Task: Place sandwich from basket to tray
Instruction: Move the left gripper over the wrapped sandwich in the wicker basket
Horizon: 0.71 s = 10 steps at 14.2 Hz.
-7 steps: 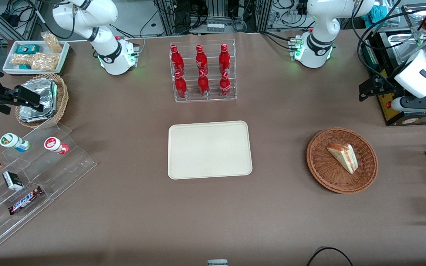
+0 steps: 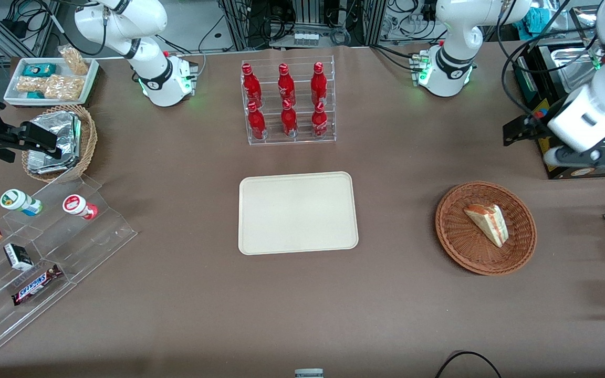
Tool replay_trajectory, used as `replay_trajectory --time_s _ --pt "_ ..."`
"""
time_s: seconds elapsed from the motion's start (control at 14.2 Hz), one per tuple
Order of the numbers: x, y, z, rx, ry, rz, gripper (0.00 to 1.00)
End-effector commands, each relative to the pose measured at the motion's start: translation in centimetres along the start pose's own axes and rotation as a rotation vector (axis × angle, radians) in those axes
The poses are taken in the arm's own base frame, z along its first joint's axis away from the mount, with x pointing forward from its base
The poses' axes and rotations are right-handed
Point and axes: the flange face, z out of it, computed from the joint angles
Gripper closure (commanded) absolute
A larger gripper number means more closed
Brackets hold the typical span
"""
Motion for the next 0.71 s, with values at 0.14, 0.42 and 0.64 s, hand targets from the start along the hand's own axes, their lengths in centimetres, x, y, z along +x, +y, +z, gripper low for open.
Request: replay_trajectory --time_s 0.14,0.42,0.64 --pt "4.3 -1.7 10.7 0.114 -0.054 -0.009 0.0" --pt "5.2 -4.0 20.1 0.095 0.105 -0.026 0.0" --pt "5.5 -7.0 21.8 0.049 0.141 -0.228 0.0"
